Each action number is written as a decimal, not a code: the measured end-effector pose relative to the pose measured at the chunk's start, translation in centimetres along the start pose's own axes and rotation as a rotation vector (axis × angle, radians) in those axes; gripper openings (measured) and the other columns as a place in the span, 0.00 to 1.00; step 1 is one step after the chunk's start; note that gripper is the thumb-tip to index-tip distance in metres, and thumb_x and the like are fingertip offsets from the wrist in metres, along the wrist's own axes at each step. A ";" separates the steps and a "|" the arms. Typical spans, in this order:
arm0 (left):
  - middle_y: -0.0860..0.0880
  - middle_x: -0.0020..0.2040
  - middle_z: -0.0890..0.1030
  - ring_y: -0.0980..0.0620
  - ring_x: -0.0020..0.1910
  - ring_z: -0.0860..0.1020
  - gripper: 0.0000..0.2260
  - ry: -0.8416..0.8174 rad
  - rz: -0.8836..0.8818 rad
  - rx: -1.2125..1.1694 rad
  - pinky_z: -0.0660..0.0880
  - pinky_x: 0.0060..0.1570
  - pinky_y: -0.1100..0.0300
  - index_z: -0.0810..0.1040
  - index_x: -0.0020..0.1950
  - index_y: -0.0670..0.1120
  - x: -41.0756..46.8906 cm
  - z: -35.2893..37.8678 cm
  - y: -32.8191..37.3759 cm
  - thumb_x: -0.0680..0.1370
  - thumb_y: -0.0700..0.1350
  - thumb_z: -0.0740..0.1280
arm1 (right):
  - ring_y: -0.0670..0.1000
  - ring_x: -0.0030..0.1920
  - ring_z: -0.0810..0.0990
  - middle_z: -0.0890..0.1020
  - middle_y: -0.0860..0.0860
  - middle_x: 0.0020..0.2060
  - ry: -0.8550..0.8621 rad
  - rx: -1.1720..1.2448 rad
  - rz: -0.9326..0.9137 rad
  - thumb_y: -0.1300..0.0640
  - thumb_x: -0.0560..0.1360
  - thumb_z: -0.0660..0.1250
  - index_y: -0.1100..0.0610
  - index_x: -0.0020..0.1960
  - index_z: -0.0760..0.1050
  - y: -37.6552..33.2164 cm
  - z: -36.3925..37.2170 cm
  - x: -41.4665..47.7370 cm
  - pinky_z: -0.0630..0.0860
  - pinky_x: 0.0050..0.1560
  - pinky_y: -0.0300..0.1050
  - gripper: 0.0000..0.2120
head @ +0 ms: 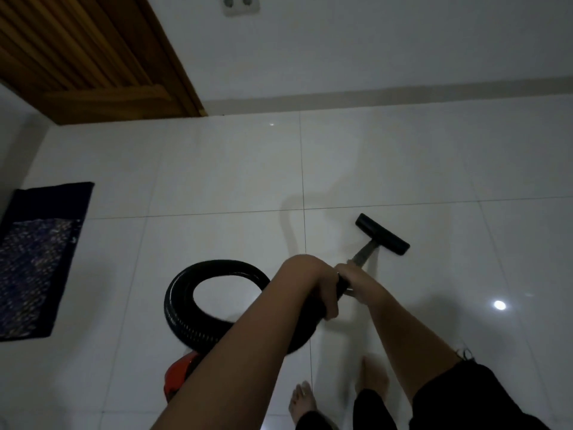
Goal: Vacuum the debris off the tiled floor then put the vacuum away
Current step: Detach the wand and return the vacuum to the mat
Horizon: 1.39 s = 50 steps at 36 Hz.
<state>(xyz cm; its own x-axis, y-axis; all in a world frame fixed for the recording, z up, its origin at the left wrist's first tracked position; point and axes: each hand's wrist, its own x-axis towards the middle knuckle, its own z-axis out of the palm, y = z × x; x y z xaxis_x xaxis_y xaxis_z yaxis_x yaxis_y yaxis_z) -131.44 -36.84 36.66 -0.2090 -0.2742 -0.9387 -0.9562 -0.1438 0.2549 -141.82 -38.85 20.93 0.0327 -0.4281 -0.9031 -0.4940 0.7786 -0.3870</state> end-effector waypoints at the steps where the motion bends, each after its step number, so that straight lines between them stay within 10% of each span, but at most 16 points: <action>1: 0.41 0.60 0.79 0.44 0.47 0.79 0.23 0.035 -0.002 0.025 0.77 0.51 0.52 0.71 0.67 0.42 -0.5 -0.3 -0.4 0.74 0.45 0.70 | 0.61 0.63 0.73 0.74 0.62 0.62 -0.016 -0.136 -0.083 0.61 0.78 0.60 0.63 0.70 0.65 0.0 0.3 -0.5 0.73 0.63 0.52 0.21; 7: 0.43 0.59 0.80 0.45 0.46 0.79 0.24 0.107 -0.021 0.088 0.78 0.54 0.51 0.72 0.67 0.44 -2.7 -2.0 -2.0 0.72 0.46 0.71 | 0.57 0.76 0.57 0.60 0.59 0.75 -0.012 -0.261 -0.505 0.61 0.82 0.52 0.60 0.70 0.68 -0.6 1.6 -5.8 0.56 0.75 0.49 0.18; 11: 0.43 0.56 0.82 0.46 0.45 0.79 0.20 0.129 -0.020 0.146 0.78 0.55 0.51 0.76 0.63 0.43 -4.1 -3.1 -2.8 0.73 0.46 0.71 | 0.46 0.59 0.73 0.71 0.50 0.62 -0.199 -0.230 -0.600 0.60 0.70 0.59 0.49 0.68 0.67 -0.3 1.1 -8.1 0.71 0.54 0.33 0.26; 20: 0.48 0.57 0.81 0.47 0.55 0.79 0.20 0.377 -0.080 0.225 0.76 0.53 0.54 0.78 0.62 0.47 -7.4 -4.6 -4.7 0.72 0.50 0.72 | 0.46 0.57 0.79 0.81 0.47 0.56 -0.022 -0.336 -0.769 0.59 0.71 0.73 0.52 0.64 0.74 -2.7 2.5 -8.5 0.74 0.63 0.42 0.21; 26: 0.52 0.33 0.74 0.50 0.40 0.75 0.27 0.824 -0.188 0.262 0.68 0.54 0.51 0.71 0.32 0.48 -13.0 -6.4 -7.1 0.64 0.72 0.67 | 0.47 0.52 0.78 0.80 0.48 0.49 0.036 -0.266 -0.799 0.64 0.71 0.72 0.57 0.62 0.75 -3.9 3.0 -9.0 0.69 0.48 0.23 0.20; 31: 0.52 0.41 0.80 0.54 0.46 0.76 0.33 1.151 -0.129 -0.055 0.54 0.71 0.40 0.83 0.40 0.47 -15.1 -6.2 -10.9 0.65 0.76 0.59 | 0.48 0.51 0.79 0.81 0.46 0.46 0.017 -0.221 -0.853 0.64 0.71 0.72 0.47 0.56 0.74 -4.9 3.2 -10.1 0.73 0.56 0.40 0.18; 37: 0.58 0.58 0.72 0.55 0.61 0.71 0.29 1.416 0.259 -0.699 0.62 0.70 0.39 0.75 0.57 0.59 -13.7 -4.4 -13.9 0.65 0.76 0.59 | 0.48 0.53 0.80 0.82 0.47 0.49 0.002 -0.215 -0.869 0.61 0.72 0.72 0.42 0.56 0.73 -6.0 3.4 -10.9 0.74 0.57 0.41 0.19; 50: 0.52 0.58 0.71 0.51 0.60 0.70 0.26 1.483 0.511 -0.733 0.66 0.49 0.70 0.71 0.58 0.55 -15.6 -5.0 -16.6 0.64 0.64 0.65 | 0.45 0.55 0.80 0.82 0.41 0.51 0.065 -0.164 -0.822 0.51 0.70 0.73 0.46 0.62 0.75 -6.4 8.4 -12.1 0.76 0.61 0.48 0.22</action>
<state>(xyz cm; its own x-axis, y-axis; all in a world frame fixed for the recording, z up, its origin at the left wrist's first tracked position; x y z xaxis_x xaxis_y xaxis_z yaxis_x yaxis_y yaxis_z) -111.32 -34.92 48.24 0.3165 -0.9364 0.1515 -0.4865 -0.0231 0.8734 -131.73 -34.80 32.73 0.3898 -0.8594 -0.3310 -0.4548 0.1329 -0.8806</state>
